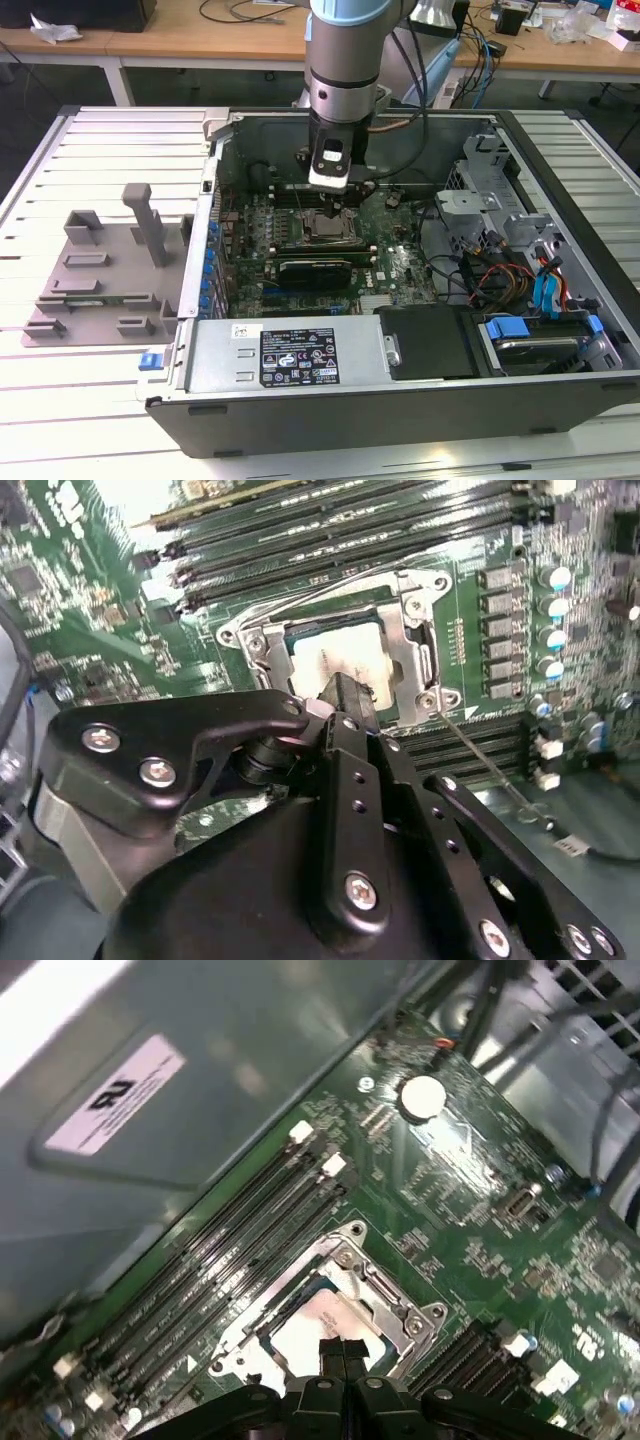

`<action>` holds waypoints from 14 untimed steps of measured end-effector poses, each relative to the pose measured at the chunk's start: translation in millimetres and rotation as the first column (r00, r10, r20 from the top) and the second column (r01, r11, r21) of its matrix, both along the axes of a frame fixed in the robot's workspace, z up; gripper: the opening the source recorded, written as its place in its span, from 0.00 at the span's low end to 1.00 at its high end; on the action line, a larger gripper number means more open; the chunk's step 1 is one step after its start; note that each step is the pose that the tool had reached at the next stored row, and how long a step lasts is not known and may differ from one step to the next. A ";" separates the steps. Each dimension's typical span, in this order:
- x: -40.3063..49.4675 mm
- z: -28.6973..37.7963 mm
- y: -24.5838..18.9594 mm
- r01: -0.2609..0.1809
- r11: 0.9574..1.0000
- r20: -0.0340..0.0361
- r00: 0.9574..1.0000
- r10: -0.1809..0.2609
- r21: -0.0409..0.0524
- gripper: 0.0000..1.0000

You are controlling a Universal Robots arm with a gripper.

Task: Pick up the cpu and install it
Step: 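Close the cpu cover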

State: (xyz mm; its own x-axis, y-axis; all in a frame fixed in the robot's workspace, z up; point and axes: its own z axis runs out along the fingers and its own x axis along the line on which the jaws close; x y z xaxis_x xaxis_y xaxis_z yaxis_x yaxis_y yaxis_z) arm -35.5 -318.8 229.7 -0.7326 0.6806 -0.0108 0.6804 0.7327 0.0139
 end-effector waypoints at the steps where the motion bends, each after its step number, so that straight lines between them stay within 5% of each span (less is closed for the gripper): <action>1: 0.0 0.0 0.0 -0.034 0.999 0.000 0.999 0.034 0.000 0.11; 2: 0.0 0.0 0.0 -0.069 0.998 0.000 0.998 0.069 0.000 0.11; 4: 0.0 0.0 0.0 -0.164 0.986 0.000 0.986 0.164 0.000 0.11; 6: 0.0 -0.1 0.0 -0.246 0.969 0.000 0.969 0.246 0.000 0.11; 8: 0.0 -0.1 0.0 -0.326 0.945 0.000 0.945 0.326 0.000 0.11; 10: 0.0 -0.2 0.0 -0.421 0.907 0.000 0.907 0.421 0.000 0.11; 11: 0.0 -0.3 0.0 -0.448 0.894 0.000 0.894 0.448 0.000 0.11; 12: 0.0 -0.4 0.0 -0.486 0.874 0.000 0.874 0.486 0.000 0.11; 13: 0.0 -0.5 0.0 -0.510 0.860 0.000 0.860 0.510 0.000 0.11; 14: 0.0 -0.7 0.0 -0.548 0.836 0.000 0.836 0.548 0.000 0.11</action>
